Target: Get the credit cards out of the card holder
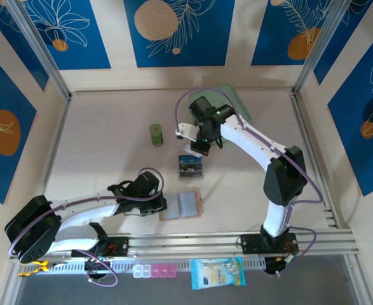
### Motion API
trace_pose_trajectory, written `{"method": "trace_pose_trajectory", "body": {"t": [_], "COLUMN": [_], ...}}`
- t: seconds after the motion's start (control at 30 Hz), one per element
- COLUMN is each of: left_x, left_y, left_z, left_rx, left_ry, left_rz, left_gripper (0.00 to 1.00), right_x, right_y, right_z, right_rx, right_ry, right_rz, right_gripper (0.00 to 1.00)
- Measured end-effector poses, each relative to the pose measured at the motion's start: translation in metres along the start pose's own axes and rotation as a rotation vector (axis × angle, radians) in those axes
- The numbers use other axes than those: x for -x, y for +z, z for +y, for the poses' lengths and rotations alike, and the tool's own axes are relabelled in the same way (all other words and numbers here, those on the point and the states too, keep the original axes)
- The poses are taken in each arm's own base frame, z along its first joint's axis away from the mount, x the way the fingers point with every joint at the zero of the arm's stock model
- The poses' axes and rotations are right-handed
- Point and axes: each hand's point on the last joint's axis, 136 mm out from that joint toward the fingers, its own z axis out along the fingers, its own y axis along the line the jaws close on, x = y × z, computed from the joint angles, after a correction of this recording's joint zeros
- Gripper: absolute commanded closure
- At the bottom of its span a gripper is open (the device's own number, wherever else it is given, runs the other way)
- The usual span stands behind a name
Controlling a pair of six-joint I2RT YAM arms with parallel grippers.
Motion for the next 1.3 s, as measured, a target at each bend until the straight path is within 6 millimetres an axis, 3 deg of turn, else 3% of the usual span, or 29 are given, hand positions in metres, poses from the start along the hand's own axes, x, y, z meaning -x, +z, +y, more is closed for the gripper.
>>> {"method": "trace_pose_trajectory", "body": {"t": [0.33,0.63,0.73,0.93,1.3], "left_x": [0.004,0.007,0.007,0.009,0.010], "left_y": [-0.010,-0.011,-0.011,-0.012,-0.011], "left_z": [-0.004,-0.002,-0.001,-0.001,0.001], "left_rx": [-0.021,-0.020,-0.019,-0.019,-0.013], "left_ry": [0.002,-0.008,-0.010,-0.014,-0.019], "left_rz": [-0.031,-0.041,-0.043,-0.045,-0.045], "left_gripper": [0.91,0.91,0.91,0.91,0.91], "right_x": [0.012,-0.004,-0.006,-0.009,-0.003], "right_y": [0.019,0.041,0.044,0.046,0.049], "right_z": [-0.023,-0.022,-0.023,-0.030,-0.059], "right_rx": [0.039,0.073,0.074,0.046,-0.092], "right_ry": [-0.068,-0.118,-0.131,-0.142,-0.101], "right_rz": [0.028,0.106,0.117,0.137,0.106], "right_gripper": [1.00,1.00,0.97,0.82,0.79]}}
